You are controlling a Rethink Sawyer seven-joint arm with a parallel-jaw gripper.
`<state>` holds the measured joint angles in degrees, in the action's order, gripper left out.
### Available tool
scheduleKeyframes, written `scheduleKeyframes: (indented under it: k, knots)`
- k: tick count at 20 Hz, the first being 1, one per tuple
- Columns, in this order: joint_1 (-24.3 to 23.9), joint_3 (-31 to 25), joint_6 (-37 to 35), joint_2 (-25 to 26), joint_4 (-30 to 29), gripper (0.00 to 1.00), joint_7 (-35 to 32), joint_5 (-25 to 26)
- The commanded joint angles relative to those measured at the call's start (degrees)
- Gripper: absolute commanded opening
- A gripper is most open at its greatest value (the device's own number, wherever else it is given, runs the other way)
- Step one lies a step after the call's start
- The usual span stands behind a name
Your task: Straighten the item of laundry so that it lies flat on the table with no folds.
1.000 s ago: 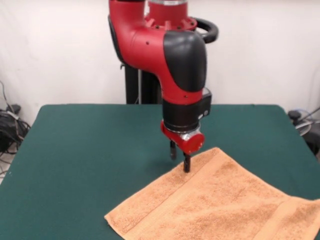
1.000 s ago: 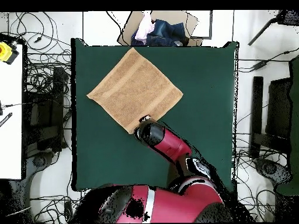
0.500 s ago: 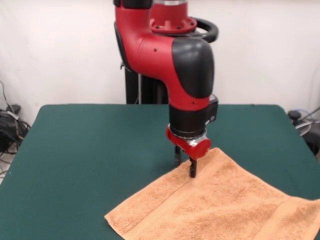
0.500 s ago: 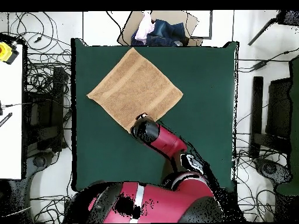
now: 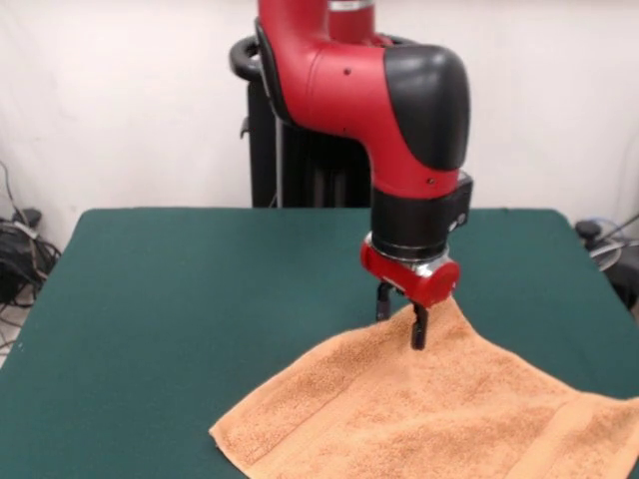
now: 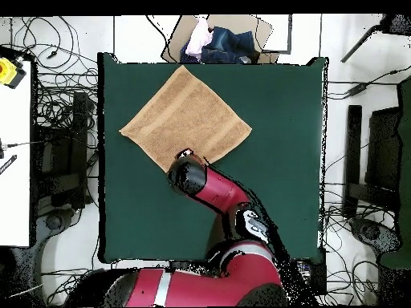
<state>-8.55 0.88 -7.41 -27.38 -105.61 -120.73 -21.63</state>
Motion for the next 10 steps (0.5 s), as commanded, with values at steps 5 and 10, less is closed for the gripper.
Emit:
scheduleKeyframes:
  k: [5,10]
  knots:
    - [0.35,-3.72,2.93,2.97,-1.91,1.0,-10.91,-0.8]
    - [-0.16,-2.32,1.28,3.01,-0.65,1.0,-8.79,0.25]
